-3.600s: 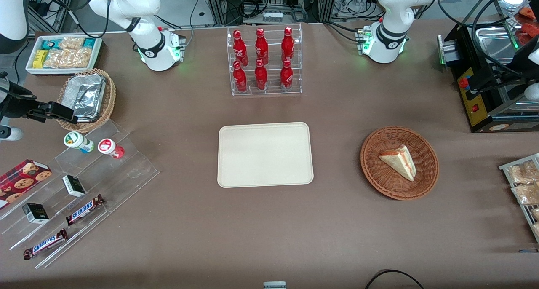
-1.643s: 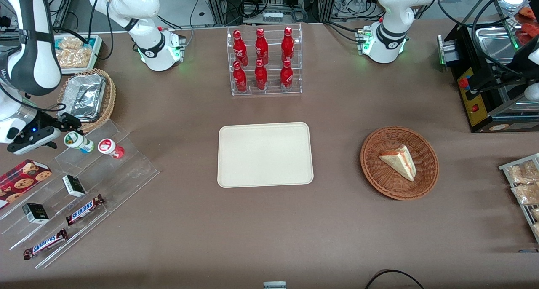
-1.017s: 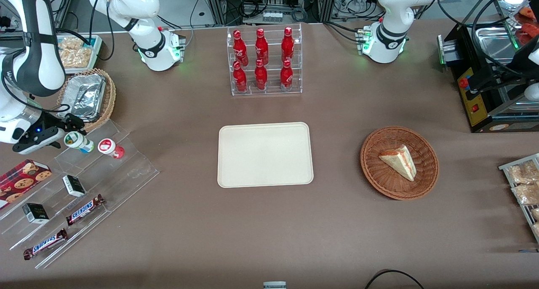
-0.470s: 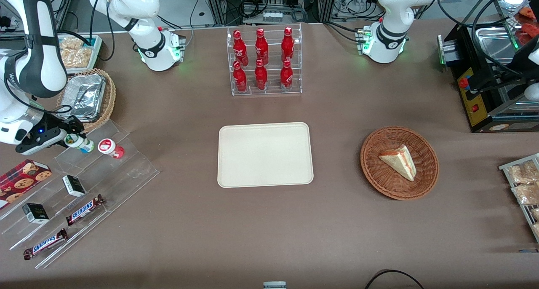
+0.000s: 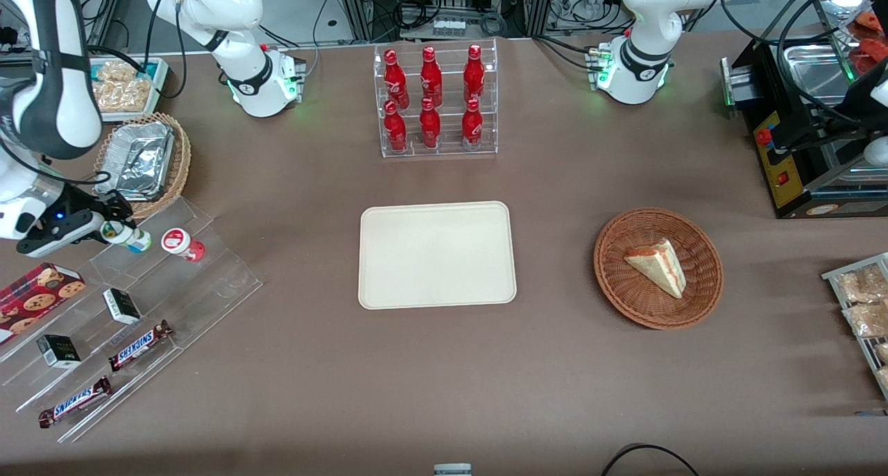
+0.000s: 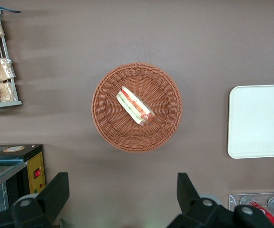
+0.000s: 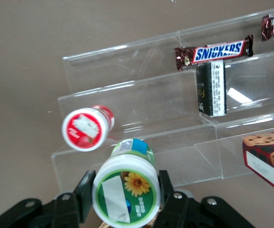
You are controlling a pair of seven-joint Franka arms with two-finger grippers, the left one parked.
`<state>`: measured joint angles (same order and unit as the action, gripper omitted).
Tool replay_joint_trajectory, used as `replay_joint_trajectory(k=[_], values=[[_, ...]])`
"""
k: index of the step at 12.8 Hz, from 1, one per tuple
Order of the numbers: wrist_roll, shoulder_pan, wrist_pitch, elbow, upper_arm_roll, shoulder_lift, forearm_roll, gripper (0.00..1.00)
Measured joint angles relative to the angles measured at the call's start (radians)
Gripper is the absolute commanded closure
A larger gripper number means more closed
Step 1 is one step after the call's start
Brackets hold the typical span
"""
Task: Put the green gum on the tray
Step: 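Close the right gripper on the green gum jar's lid, then lift the green gum jar off the display toward the cream tray, then carry the jar over the cream tray and lower it onto it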
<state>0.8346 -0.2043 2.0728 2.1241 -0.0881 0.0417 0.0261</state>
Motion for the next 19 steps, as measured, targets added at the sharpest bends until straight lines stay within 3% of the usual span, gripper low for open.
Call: replay_joint_trajectory(k=[4,7,9,15,19], values=[[-0.075,0.090,-0.233,-0.151,0.005,0.023,0.003,1.00],[-0.285,0.207,-0.350,-0.223,0.037,0.036,0.004,1.00],[-0.450,0.249,-0.407,-0.272,0.106,0.037,0.007,1.00],[-1.020,0.325,-0.348,-0.310,0.386,-0.036,0.089,1.00],[-1.293,0.473,-0.205,-0.371,0.409,-0.208,0.088,1.00]])
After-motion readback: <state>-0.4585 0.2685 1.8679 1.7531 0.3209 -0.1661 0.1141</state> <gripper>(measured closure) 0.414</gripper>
